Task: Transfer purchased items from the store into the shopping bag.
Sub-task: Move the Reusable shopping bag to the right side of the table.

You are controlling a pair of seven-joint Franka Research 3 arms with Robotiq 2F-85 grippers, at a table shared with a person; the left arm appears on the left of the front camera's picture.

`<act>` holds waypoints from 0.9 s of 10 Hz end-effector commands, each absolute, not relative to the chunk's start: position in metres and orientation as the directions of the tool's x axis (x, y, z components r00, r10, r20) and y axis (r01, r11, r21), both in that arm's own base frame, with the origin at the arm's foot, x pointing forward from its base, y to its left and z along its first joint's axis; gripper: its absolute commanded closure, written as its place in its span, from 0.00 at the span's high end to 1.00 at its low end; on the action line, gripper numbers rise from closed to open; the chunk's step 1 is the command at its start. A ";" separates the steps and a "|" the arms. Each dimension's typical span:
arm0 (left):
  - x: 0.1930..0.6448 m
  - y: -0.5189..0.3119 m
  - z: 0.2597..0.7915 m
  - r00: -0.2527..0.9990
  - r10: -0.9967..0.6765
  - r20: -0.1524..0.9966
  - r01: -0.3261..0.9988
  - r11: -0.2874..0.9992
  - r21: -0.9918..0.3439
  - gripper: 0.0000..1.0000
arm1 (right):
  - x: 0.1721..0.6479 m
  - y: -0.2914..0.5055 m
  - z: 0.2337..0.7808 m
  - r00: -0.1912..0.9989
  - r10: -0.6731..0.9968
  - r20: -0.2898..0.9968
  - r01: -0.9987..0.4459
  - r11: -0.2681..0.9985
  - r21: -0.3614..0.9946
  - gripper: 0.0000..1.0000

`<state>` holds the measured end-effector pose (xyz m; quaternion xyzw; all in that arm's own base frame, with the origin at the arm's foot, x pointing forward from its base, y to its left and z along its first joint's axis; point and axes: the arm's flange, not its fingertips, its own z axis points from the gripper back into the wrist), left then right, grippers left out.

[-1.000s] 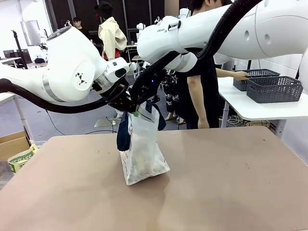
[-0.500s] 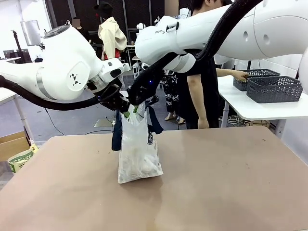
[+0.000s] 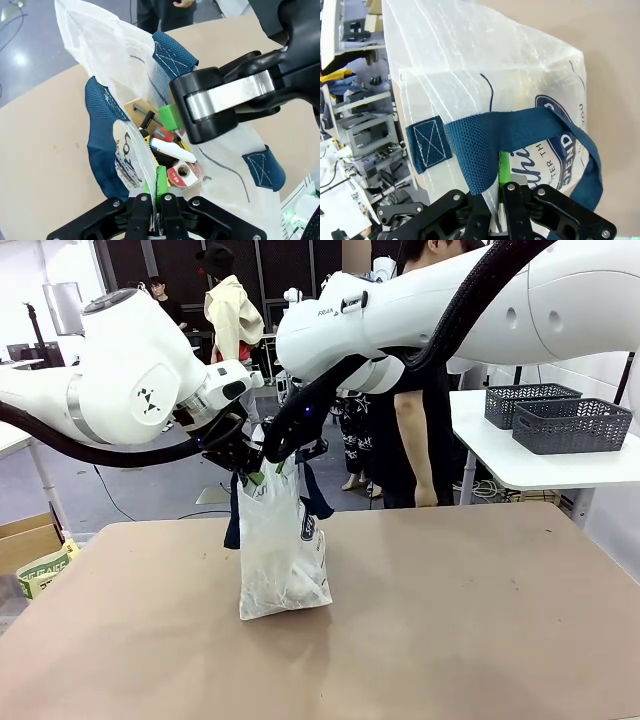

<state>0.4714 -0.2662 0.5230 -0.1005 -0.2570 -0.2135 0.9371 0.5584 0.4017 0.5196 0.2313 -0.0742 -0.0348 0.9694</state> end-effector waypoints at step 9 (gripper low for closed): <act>0.461 -0.277 0.525 0.781 -0.340 0.524 0.492 0.852 -0.180 1.00 | 0.558 0.402 0.521 0.987 -0.090 0.129 0.022 0.892 0.452 0.00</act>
